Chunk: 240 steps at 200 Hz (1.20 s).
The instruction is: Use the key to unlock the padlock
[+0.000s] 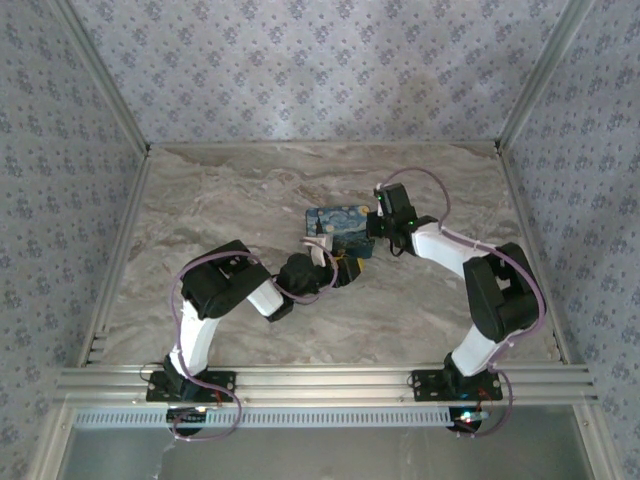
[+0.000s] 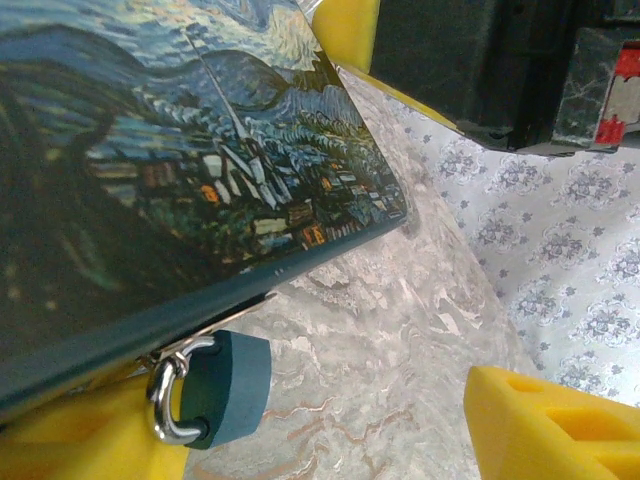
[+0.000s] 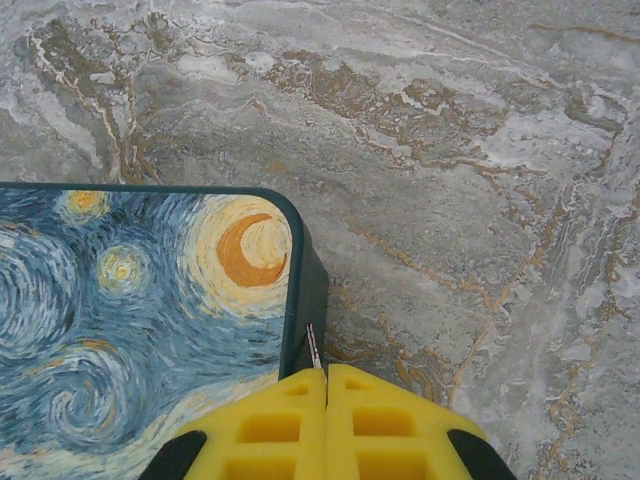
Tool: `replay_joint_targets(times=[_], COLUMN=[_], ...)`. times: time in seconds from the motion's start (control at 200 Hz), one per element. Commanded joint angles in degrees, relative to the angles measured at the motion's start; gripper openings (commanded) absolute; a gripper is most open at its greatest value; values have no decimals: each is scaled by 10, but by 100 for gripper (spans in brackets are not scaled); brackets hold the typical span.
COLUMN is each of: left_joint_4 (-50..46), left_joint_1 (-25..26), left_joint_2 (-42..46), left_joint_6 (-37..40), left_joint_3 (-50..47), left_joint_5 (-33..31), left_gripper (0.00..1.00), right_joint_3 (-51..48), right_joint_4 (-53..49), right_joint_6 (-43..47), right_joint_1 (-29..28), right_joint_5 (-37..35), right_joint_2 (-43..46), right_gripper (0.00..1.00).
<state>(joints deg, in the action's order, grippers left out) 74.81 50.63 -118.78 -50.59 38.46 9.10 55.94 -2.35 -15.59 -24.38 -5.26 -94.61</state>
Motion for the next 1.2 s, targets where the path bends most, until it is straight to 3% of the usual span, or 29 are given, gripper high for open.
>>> replay_joint_targets(times=[0.0,0.505,0.655,0.859,0.934,1.014,1.194], left_joint_4=[-65,-41,-47,-53,-68,-82,-88], left_joint_1=[-1,-11,-14,-19,-22,-24,-23], left_joint_2=[-5,13,7,-6,-7,-9,-14], left_joint_6=[2,-25,-25,-36,-37,-40,-52], left_joint_3=[-2,-76,-69,-57,-51,-46,-42], left_joint_5=[16,-17,-4,0,6,11,12], left_gripper=[70,61,47,45,34,34,47], right_joint_3=[-18,-36,-43,-46,-49,-53,-59], right_joint_4=[-11,-2,3,6,9,12,18], right_joint_6=[-9,-14,-17,-20,-22,-24,-30], right_joint_1=[-15,-21,-26,-36,-37,-39,-43], right_joint_5=[-1,6,5,3,3,3,7], right_joint_2=[11,20,26,25,25,26,28], right_gripper=[0,0,0,0,0,0,0])
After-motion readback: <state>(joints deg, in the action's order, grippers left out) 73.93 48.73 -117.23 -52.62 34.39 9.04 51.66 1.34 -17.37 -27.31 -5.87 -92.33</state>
